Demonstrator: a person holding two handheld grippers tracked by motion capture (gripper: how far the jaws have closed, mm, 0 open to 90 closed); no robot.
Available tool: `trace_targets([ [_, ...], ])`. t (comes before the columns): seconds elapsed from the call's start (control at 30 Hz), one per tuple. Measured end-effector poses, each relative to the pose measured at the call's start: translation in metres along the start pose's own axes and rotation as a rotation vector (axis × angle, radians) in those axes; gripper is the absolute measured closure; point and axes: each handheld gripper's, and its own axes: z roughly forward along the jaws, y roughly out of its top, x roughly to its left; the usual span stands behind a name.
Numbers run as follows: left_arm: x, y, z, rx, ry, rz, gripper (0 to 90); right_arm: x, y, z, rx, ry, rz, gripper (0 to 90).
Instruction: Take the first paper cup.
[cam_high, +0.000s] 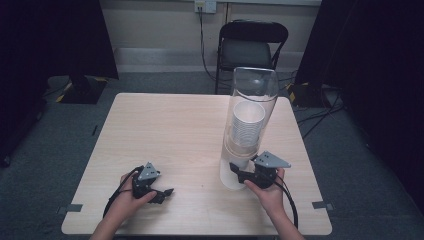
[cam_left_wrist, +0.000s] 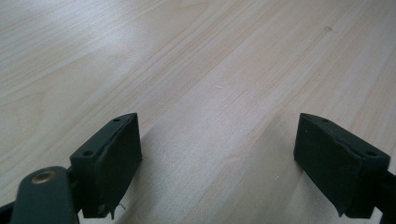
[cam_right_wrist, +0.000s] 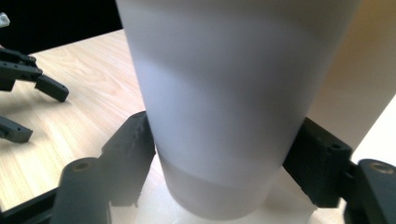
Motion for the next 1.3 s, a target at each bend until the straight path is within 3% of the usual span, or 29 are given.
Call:
trace_targets([
  [0.03, 0.0, 0.0, 0.0, -0.001, 0.0, -0.002, 14.5, -0.002, -0.001, 0.0, 0.011, 0.012, 0.015, 32.5],
  [0.23, 0.0, 0.0, 0.0, -0.002, 0.001, -0.001, 14.5, -0.005, -0.014, 0.005, 0.101, 0.043, -0.019, 32.8],
  [0.73, 0.0, 0.0, -0.001, 0.003, 0.004, 0.003, 14.6, -0.007, -0.031, 0.011, 0.212, 0.065, -0.021, 32.7],
  [1.03, -0.001, 0.0, -0.001, 0.002, 0.003, 0.003, 14.6, -0.012, -0.033, -0.009, 0.245, 0.059, -0.053, 32.8],
  [1.23, -0.001, 0.0, -0.001, 0.002, 0.003, 0.003, 14.6, -0.017, -0.038, -0.02, 0.231, 0.063, -0.04, 32.8],
  [1.3, 0.0, 0.0, -0.001, 0.003, 0.003, 0.003, 14.6, -0.017, -0.039, -0.025, 0.24, 0.064, -0.057, 32.8],
])
